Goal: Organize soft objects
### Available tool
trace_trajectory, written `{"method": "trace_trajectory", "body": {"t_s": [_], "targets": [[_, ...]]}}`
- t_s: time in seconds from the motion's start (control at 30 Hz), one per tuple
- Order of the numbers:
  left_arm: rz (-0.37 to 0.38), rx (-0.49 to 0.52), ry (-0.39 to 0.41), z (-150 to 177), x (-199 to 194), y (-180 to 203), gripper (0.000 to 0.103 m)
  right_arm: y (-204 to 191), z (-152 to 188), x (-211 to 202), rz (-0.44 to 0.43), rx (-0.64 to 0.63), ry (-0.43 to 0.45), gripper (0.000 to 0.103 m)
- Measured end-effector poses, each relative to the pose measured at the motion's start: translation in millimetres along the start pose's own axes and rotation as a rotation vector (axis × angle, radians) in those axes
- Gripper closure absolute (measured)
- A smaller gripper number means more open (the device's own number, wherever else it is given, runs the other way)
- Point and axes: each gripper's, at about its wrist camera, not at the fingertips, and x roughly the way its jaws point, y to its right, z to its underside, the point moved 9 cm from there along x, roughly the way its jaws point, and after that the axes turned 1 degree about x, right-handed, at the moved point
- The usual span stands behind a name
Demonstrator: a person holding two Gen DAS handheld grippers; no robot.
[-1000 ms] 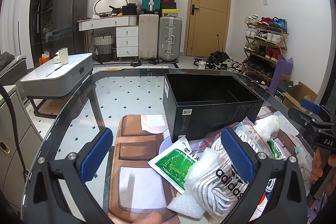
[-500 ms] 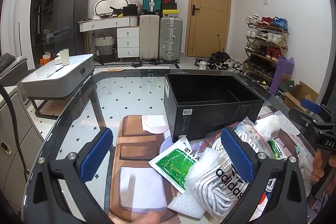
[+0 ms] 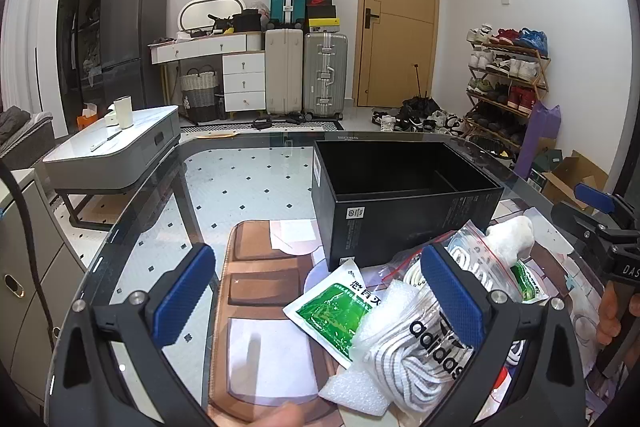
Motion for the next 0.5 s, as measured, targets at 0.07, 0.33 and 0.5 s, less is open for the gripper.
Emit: {"method": "trace_trajectory", "body": {"t_s": [0.07, 0.33, 0.5], "targets": [[-0.005, 0.006, -0.001, 0.2, 1.1, 1.7, 0.0, -0.4, -0.1, 0.4, 0.0, -0.001, -0.001, 0.001], [-0.006, 0.007, -0.002, 0.1, 1.3, 0.4, 0.0, 0.0, 1.1, 0.8, -0.003, -0.001, 0.0, 0.001], [-0.007, 0.009, -0.001, 0.1, 1.4, 1.6, 0.0, 0.0, 0.9, 0.7, -0.002, -0.001, 0.002, 0.001]]}}
